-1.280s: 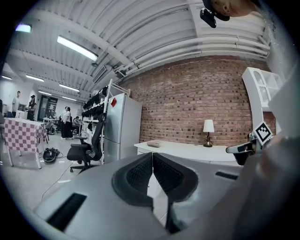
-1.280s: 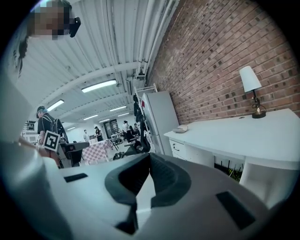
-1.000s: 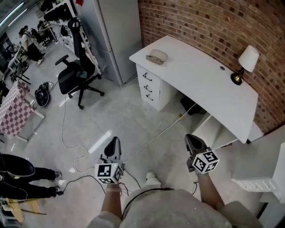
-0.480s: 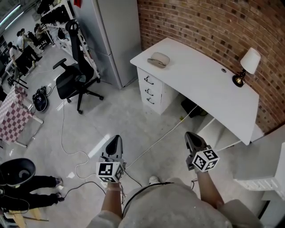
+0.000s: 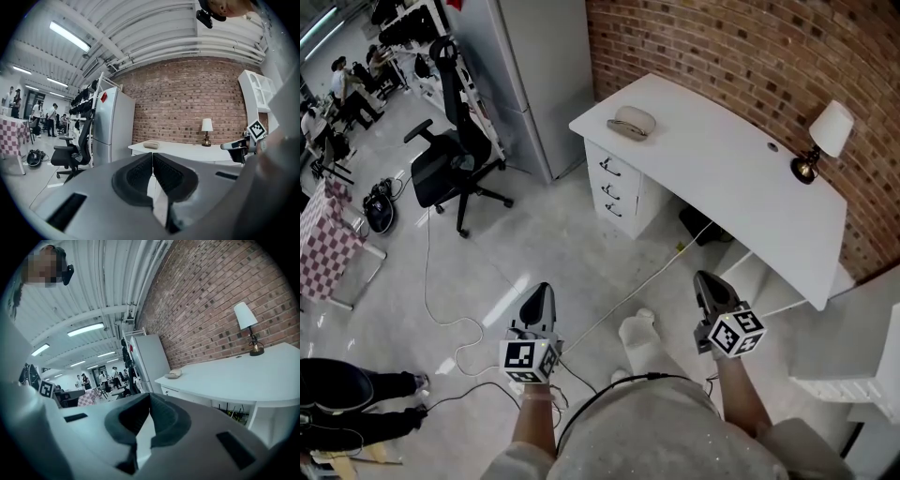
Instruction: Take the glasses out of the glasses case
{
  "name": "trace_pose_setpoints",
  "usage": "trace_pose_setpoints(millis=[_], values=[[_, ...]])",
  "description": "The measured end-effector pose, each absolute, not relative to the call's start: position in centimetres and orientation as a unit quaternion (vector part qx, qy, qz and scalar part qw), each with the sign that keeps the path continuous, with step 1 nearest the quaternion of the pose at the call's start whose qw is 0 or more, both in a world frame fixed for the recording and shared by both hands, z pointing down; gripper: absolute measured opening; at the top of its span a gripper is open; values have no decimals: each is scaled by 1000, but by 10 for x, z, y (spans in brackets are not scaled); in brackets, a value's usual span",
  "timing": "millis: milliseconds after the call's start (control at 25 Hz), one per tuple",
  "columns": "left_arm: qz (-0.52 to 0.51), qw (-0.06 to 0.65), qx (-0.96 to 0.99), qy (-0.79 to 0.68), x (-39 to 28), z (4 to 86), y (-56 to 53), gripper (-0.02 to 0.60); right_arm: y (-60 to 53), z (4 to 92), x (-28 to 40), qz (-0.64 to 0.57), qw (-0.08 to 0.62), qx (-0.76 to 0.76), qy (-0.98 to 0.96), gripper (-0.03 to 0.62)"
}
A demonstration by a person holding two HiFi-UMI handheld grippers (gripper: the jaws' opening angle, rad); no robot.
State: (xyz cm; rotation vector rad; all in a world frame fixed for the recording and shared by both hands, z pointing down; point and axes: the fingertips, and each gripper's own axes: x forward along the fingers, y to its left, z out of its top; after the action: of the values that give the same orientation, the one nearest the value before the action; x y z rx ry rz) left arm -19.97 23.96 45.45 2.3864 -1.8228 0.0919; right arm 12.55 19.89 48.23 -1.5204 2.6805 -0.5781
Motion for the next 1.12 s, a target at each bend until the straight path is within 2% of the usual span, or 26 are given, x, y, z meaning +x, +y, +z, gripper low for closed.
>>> trace_pose_setpoints(millis=[1120], values=[[35,73,779,-622,-183,454,-1,6,-56,488,120,-200,-1,-446,872,6]])
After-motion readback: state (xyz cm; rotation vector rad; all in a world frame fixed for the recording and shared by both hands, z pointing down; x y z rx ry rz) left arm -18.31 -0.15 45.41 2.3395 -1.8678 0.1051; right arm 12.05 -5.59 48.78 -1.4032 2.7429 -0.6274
